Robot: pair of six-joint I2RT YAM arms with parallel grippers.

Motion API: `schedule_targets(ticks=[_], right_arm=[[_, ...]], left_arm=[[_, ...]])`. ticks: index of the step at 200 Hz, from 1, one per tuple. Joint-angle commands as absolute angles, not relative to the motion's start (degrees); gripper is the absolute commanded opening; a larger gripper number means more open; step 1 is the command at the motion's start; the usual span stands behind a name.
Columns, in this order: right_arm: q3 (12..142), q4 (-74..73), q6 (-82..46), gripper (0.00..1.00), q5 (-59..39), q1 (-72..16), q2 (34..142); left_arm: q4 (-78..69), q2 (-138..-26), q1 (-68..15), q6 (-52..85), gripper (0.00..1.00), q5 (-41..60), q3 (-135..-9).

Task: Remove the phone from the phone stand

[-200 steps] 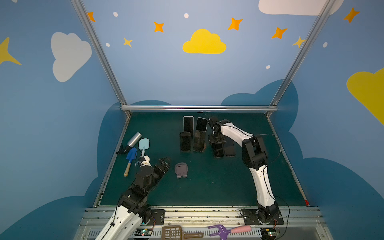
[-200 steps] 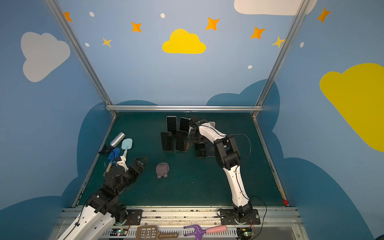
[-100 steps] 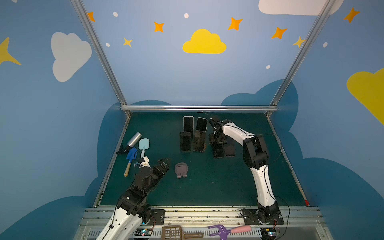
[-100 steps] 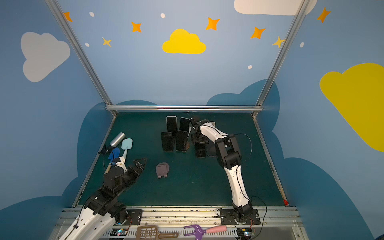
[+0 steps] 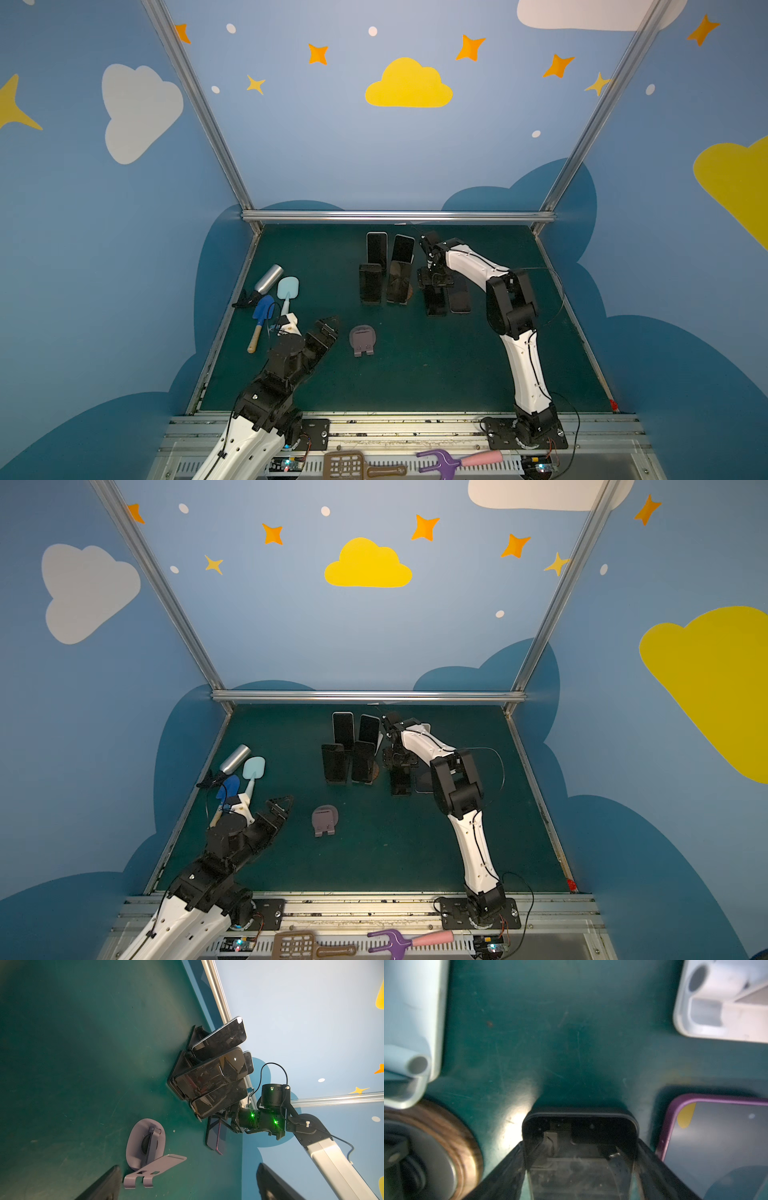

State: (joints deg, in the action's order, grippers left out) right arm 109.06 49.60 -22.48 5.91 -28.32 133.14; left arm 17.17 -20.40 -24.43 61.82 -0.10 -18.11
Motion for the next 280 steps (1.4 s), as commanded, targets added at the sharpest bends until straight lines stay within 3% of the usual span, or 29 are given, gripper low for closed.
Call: schedule_targets(ticks=[1,90,155,188,222,253,280], right_arm=[[107.3,52.4,-23.2,0.78,6.3,-27.2,133.4],[103.8,51.7,-22.6,0.79,11.1,-28.3,129.1],[109.4,54.2,-21.6,0.81,10.9,-30.6,127.1],[103.6,52.2,-24.2,0.8,13.3,-32.8,118.3],[88.2,45.1,-27.6,0.81,15.6,-37.3,102.1],[73.1,38.3,-34.2,0.83,20.1,-45.7,87.9],[64.5,33.3,-43.6,0.84,27.5,-56.9,81.9]], left_arm=[[17.5,-20.1,-24.5,61.6,1.0,-0.4,-19.2],[17.5,-20.1,-24.5,61.9,1.0,-0.2,-19.7],[18.3,-20.0,-24.5,61.5,1.0,-0.2,-20.6],[19.3,-18.6,-24.4,61.3,1.0,-1.1,-20.0],[20.7,-17.1,-24.5,62.1,1.0,-1.5,-18.6],[23.3,-13.8,-24.4,64.4,1.0,-3.2,-15.7],[24.2,-11.2,-24.5,66.8,1.0,-5.9,-13.6]])
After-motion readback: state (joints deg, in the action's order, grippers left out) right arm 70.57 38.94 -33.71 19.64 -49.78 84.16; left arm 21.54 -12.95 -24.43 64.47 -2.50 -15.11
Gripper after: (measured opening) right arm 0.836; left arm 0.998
